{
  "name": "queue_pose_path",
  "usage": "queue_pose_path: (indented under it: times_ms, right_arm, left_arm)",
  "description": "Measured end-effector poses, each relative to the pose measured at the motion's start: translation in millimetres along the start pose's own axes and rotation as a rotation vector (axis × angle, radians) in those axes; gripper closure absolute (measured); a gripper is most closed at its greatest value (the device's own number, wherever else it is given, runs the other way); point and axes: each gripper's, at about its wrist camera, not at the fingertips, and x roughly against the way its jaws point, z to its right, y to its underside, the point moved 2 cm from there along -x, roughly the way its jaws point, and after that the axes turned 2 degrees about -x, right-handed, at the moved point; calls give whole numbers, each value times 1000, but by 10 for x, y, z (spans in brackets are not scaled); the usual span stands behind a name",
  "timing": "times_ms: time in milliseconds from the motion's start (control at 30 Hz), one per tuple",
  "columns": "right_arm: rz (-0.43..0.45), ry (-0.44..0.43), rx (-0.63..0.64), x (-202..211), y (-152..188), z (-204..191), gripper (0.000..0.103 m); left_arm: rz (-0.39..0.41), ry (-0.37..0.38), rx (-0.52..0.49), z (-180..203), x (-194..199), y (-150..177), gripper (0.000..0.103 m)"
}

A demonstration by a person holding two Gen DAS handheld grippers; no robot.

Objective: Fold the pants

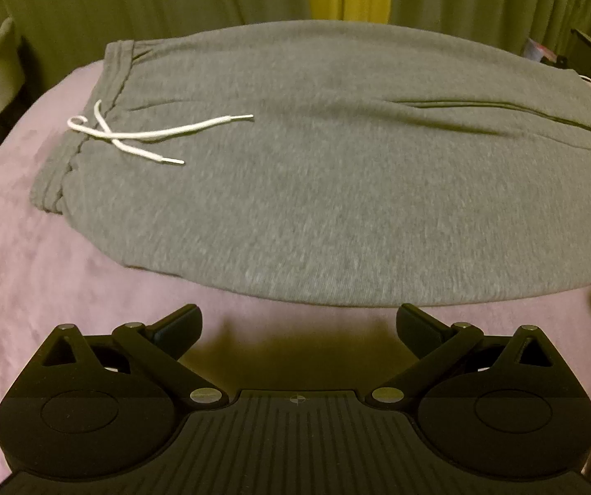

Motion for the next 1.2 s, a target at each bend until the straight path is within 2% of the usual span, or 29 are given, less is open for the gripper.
queue_pose_path:
  times_ms: [1200]
  right_arm:
    - [-2, 3, 2, -7, 2, 6, 4]
  left_arm:
    - [-19, 25, 29, -29, -14, -11, 0]
